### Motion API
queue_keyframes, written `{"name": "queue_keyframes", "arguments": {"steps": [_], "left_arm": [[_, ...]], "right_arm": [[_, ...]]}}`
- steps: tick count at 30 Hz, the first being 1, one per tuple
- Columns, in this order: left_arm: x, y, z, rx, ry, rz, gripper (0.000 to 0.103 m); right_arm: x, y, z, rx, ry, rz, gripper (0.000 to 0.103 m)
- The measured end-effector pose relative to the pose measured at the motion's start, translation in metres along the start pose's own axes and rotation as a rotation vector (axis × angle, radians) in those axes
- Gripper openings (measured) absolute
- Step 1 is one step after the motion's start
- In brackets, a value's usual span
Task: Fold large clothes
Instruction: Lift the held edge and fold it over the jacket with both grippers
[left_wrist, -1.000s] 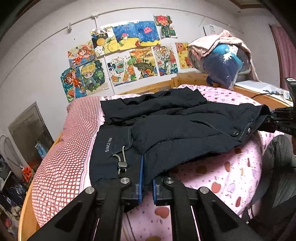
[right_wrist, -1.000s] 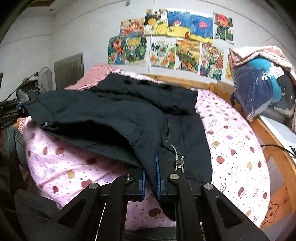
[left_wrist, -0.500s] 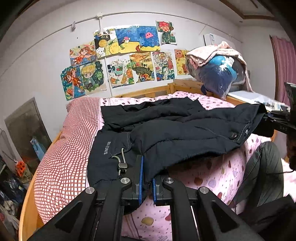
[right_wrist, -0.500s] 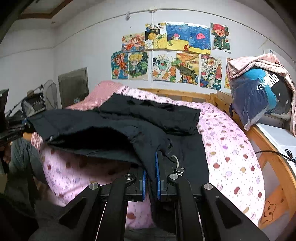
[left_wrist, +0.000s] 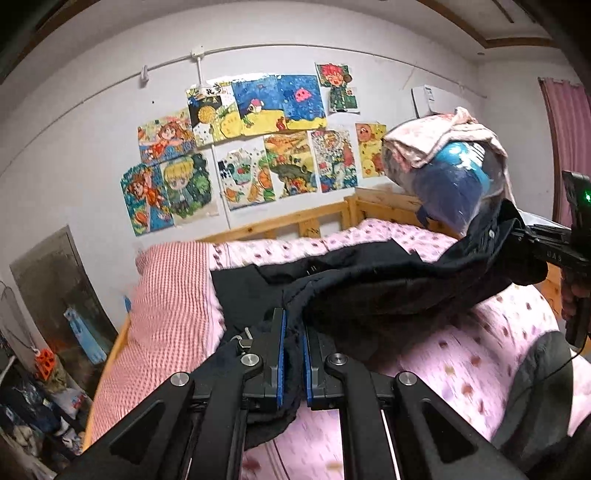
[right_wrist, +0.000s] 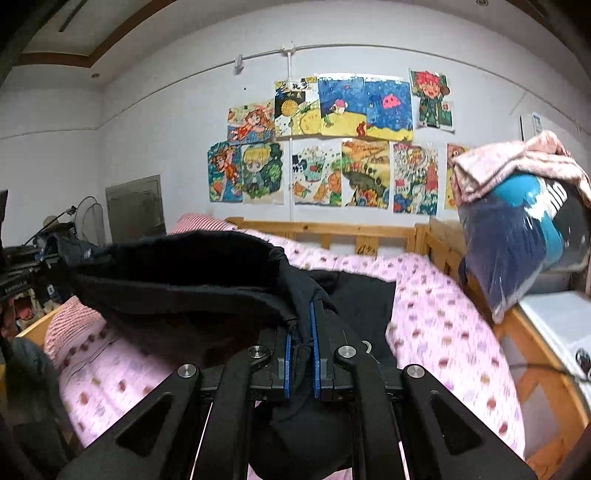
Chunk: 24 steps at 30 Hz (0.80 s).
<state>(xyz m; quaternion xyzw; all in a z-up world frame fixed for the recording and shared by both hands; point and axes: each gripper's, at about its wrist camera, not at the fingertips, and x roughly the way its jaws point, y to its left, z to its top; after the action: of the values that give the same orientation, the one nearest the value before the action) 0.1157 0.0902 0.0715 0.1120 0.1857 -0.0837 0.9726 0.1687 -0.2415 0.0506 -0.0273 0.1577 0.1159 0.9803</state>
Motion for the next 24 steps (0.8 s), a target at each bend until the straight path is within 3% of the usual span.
{"name": "queue_keyframes", "arguments": {"steps": [10,24], "left_arm": [[0.079,0.027,0.057,0.018,-0.022,0.037,0.008],[0.218,0.061,0.089,-0.024,0.024,0.094,0.008]], "right_arm": [[0.083,-0.013,0.045,0.004,-0.013,-0.029,0.008],[0.215,-0.016,0.087,-0.074,0.031,-0.089,0.008]]}}
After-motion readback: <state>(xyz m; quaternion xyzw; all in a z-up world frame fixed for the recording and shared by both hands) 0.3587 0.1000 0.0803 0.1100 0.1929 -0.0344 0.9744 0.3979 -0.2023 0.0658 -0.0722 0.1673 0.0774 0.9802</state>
